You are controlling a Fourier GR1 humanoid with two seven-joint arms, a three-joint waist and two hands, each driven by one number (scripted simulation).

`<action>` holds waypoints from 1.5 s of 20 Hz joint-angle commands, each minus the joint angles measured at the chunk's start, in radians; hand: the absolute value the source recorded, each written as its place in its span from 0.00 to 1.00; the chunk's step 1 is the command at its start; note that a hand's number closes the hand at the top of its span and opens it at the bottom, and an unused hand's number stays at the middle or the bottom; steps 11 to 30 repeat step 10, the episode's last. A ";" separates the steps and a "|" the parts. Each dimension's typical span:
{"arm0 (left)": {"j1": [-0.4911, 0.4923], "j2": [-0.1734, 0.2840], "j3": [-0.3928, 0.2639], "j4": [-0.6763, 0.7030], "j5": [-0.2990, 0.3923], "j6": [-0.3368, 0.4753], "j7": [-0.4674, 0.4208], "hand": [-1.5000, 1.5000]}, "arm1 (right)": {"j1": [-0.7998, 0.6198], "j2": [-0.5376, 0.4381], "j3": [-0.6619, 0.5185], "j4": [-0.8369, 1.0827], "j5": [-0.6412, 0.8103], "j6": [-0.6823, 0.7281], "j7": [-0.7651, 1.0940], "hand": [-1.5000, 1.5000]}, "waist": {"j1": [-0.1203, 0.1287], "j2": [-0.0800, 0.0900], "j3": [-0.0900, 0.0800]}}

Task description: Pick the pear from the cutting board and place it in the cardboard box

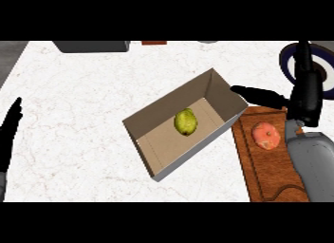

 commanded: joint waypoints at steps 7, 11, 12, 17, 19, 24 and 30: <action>-0.017 -0.007 0.020 -0.007 -0.023 -0.020 0.027 0.50 | 0.496 -0.180 -0.203 -0.386 -0.260 0.240 -0.142 0.00 | 0.000 0.003 0.001; 0.014 -0.006 0.040 -0.021 -0.019 -0.026 0.003 0.50 | 0.566 -0.250 -0.291 -0.368 -0.325 0.349 -0.182 0.00 | 0.008 0.004 0.001; 0.014 -0.006 0.040 -0.021 -0.019 -0.026 0.003 0.50 | 0.566 -0.250 -0.291 -0.368 -0.325 0.349 -0.182 0.00 | 0.008 0.004 0.001; 0.014 -0.006 0.040 -0.021 -0.019 -0.026 0.003 0.50 | 0.566 -0.250 -0.291 -0.368 -0.325 0.349 -0.182 0.00 | 0.008 0.004 0.001; 0.014 -0.006 0.040 -0.021 -0.019 -0.026 0.003 0.50 | 0.566 -0.250 -0.291 -0.368 -0.325 0.349 -0.182 0.00 | 0.008 0.004 0.001; 0.014 -0.006 0.040 -0.021 -0.019 -0.026 0.003 0.50 | 0.566 -0.250 -0.291 -0.368 -0.325 0.349 -0.182 0.00 | 0.008 0.004 0.001; 0.014 -0.006 0.040 -0.021 -0.019 -0.026 0.003 0.50 | 0.566 -0.250 -0.291 -0.368 -0.325 0.349 -0.182 0.00 | 0.008 0.004 0.001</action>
